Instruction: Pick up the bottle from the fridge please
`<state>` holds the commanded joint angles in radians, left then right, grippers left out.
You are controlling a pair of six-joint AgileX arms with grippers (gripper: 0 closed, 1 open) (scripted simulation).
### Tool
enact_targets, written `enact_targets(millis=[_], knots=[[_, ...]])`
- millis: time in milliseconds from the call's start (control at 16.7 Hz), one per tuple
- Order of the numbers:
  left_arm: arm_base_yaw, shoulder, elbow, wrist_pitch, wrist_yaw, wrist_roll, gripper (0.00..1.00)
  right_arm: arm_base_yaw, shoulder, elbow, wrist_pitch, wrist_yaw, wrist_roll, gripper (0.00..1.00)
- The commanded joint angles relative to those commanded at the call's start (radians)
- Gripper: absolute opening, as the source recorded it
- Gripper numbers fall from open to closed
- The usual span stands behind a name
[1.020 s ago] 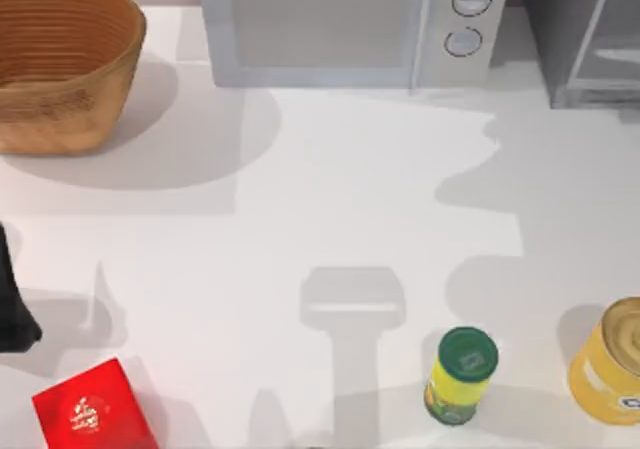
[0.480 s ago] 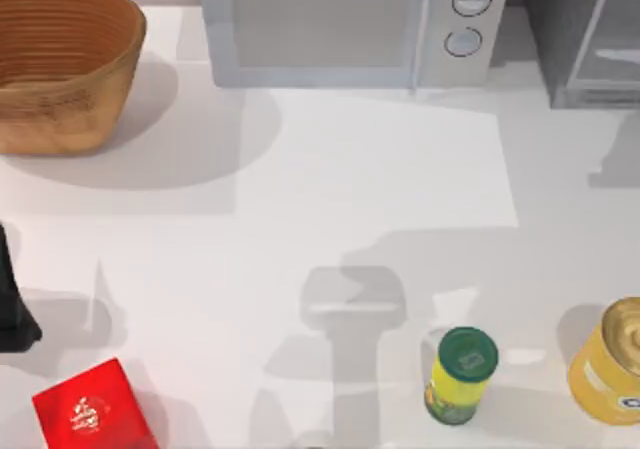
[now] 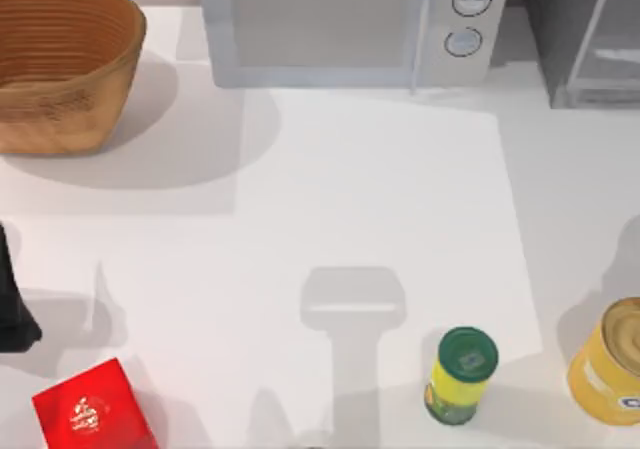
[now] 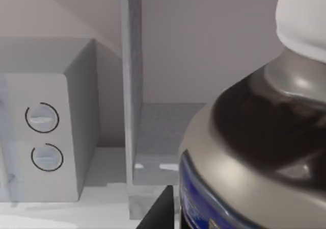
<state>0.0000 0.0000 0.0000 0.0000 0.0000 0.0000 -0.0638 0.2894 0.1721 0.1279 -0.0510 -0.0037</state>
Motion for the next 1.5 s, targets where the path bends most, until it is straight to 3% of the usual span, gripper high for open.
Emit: enact_targets(millis=[360, 840, 1140, 1500], knots=[[0.000, 0.000, 0.000, 0.000, 0.000, 0.000, 1.00, 0.061, -0.280, -0.166, -0.124, 0.049, 0.003, 0.00], [0.000, 0.000, 0.000, 0.000, 0.000, 0.000, 1.00, 0.067, -0.253, -0.151, -0.092, 0.058, 0.005, 0.00], [0.000, 0.000, 0.000, 0.000, 0.000, 0.000, 1.00, 0.132, 0.006, -0.031, 0.148, 0.127, 0.018, 0.00], [0.000, 0.000, 0.000, 0.000, 0.000, 0.000, 1.00, 0.276, 0.622, 0.117, 0.483, 0.270, 0.049, 0.00]])
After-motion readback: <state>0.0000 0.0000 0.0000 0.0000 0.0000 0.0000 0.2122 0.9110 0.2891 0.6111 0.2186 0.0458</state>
